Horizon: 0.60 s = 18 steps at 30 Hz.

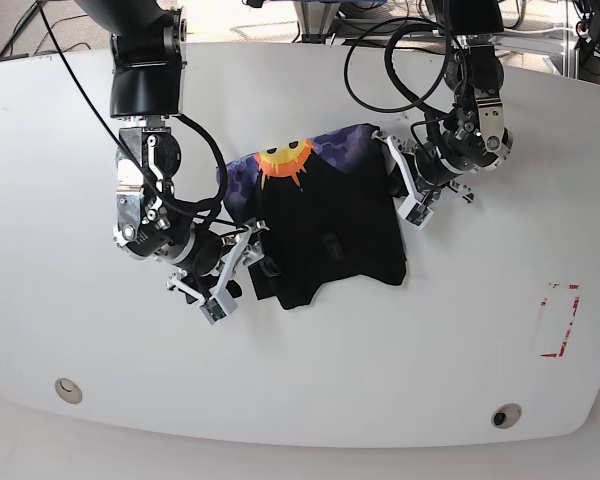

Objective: Layout the t-shirt on the table in an organized manner, then fold the t-shirt properly

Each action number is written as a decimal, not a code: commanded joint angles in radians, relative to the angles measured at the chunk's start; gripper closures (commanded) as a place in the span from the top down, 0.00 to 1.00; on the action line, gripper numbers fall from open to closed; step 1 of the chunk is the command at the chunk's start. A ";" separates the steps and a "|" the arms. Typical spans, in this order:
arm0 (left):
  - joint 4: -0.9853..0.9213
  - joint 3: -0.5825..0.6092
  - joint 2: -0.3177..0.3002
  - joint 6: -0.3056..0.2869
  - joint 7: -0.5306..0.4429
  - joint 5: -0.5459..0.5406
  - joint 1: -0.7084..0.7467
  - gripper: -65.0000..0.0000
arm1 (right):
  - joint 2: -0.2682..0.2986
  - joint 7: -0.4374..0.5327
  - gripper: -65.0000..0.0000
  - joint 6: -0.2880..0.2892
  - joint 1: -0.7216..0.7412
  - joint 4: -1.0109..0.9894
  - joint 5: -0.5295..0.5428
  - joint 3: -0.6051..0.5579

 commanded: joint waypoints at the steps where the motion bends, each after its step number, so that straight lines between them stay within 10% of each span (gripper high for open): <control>1: -0.014 0.001 -0.002 -0.003 -0.023 -0.016 -0.016 0.03 | 0.004 0.021 0.70 0.007 0.022 0.017 0.025 0.003; 18: -0.100 0.036 0.000 -0.003 -0.026 -0.019 -0.051 0.03 | 0.002 0.017 0.70 0.007 0.028 0.040 0.026 0.001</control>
